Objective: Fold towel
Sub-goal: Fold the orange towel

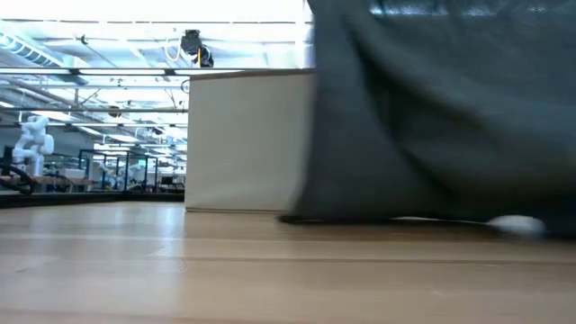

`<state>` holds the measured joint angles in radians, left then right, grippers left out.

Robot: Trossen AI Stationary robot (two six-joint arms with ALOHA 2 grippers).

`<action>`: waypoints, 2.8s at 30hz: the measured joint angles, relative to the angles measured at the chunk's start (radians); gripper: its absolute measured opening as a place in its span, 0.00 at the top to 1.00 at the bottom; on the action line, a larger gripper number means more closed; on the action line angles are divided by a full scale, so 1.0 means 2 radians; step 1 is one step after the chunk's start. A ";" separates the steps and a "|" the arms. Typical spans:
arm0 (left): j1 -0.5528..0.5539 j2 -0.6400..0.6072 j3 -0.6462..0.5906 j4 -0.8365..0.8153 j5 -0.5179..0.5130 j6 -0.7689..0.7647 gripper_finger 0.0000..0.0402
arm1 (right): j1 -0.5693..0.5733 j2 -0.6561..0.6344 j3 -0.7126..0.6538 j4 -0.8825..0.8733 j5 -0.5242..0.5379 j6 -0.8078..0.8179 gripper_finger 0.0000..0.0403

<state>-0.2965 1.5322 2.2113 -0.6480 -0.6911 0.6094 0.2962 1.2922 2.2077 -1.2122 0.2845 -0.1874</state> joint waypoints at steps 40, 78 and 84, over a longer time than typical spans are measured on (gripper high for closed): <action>-0.151 0.006 0.050 -0.199 0.149 -0.162 1.00 | 0.100 0.137 0.073 -0.022 -0.290 -0.004 1.00; -0.242 0.006 -0.325 -0.123 0.157 -0.424 1.00 | 0.302 0.377 0.073 -0.119 -0.076 0.249 1.00; -0.251 0.006 -0.364 -0.081 0.159 -0.418 1.00 | 0.306 0.418 0.073 -0.092 -0.078 0.246 1.00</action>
<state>-0.7991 1.5452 1.4834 -0.8106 -0.3737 -0.2269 0.9078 2.1273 2.3547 -1.3971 0.1284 0.3040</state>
